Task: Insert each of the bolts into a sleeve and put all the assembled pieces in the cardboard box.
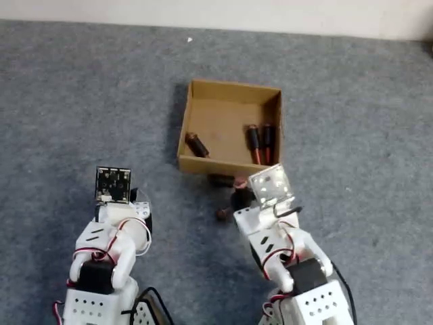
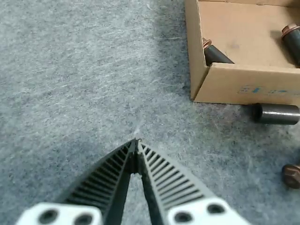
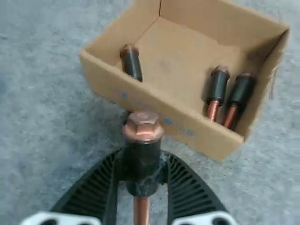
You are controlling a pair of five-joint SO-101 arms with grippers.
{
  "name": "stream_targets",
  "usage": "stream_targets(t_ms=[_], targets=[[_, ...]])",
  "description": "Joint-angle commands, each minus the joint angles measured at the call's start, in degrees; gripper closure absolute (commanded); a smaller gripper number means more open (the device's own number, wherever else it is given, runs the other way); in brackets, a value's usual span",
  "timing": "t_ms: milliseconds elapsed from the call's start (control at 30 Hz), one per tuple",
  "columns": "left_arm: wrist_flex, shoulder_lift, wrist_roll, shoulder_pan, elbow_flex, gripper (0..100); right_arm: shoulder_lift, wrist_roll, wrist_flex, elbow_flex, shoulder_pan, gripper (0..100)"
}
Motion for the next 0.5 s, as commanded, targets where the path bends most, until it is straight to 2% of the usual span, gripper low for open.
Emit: stream_targets(t_ms=[0, 200, 467], targets=[[-0.26, -0.4, -0.62, -0.66, -0.04, 99, -0.13, -0.79, 1.1, -8.84, 0.92, 99.4], [-0.26, -0.31, -0.62, -0.66, -0.04, 99, 15.69, -0.7, -3.12, -18.42, 1.01, 99.2], [-0.35, -0.31, -0.62, -0.66, 0.84, 99, 43.74, -0.7, -26.42, -29.76, 7.78, 99.2]])
